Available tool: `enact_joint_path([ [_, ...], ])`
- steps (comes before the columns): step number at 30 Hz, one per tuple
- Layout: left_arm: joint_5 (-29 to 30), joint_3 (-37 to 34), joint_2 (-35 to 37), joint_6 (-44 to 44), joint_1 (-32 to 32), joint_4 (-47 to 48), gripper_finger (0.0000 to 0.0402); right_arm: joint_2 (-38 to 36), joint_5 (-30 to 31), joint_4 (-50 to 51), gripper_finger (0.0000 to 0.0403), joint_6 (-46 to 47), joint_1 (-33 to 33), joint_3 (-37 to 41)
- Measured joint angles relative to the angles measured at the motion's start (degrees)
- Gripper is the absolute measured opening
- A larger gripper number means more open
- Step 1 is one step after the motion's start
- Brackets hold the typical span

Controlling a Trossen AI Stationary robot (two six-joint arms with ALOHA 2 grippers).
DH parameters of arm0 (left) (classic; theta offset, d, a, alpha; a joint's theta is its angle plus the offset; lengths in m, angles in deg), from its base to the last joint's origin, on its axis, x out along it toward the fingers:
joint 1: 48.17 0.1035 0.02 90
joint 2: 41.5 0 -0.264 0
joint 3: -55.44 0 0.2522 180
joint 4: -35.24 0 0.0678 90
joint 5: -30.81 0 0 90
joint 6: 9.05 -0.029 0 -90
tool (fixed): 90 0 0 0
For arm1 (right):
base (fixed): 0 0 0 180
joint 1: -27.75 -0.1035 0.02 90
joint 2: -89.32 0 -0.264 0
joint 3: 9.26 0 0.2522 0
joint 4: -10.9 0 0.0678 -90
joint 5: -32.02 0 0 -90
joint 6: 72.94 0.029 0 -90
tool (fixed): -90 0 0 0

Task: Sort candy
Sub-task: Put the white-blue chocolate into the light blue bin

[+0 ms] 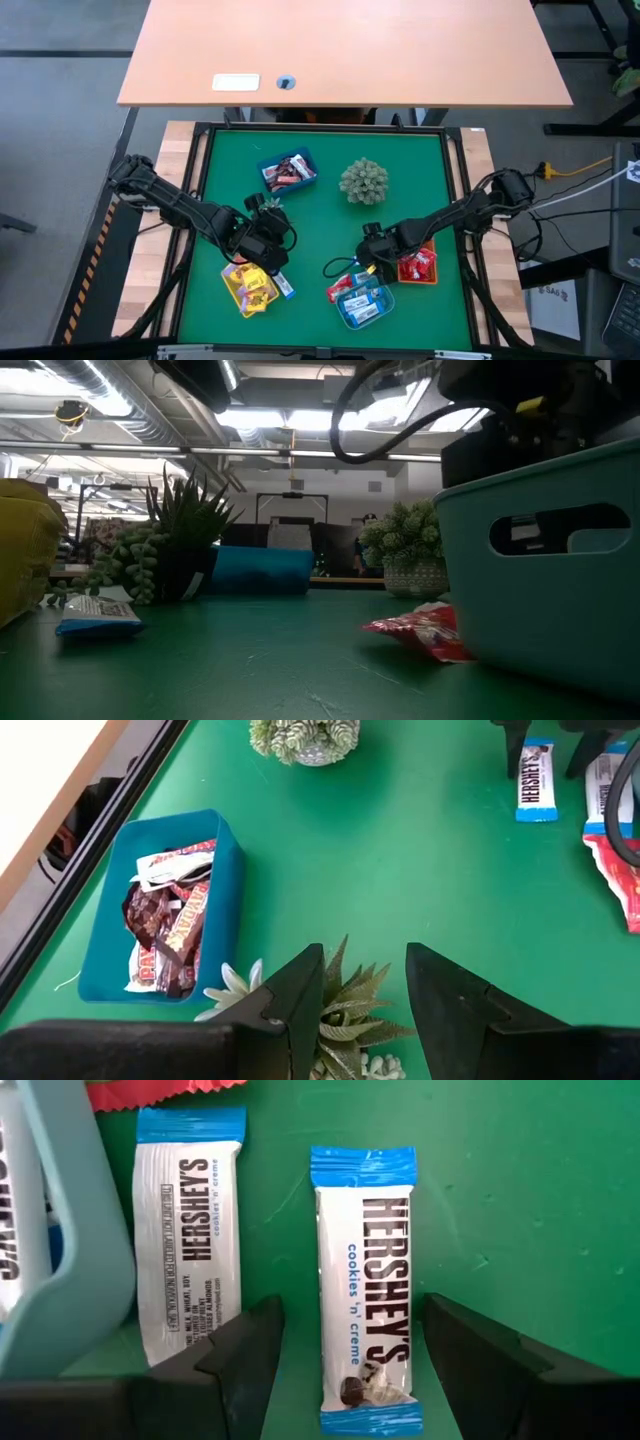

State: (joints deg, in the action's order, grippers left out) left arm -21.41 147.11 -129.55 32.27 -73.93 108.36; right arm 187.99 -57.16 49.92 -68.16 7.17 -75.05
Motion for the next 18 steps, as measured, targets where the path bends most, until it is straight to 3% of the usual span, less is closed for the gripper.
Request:
enact_joint_path([
  [9,0.00,0.00,0.00,0.00,-0.02,-0.05,0.0130,0.17,-1.00,0.03,0.0234,-0.07,0.00,0.06],
  [18,0.00,0.00,0.00,0.00,-0.02,-0.05,0.0130,0.24,-1.44,0.04,0.0147,-0.09,0.00,0.13],
])
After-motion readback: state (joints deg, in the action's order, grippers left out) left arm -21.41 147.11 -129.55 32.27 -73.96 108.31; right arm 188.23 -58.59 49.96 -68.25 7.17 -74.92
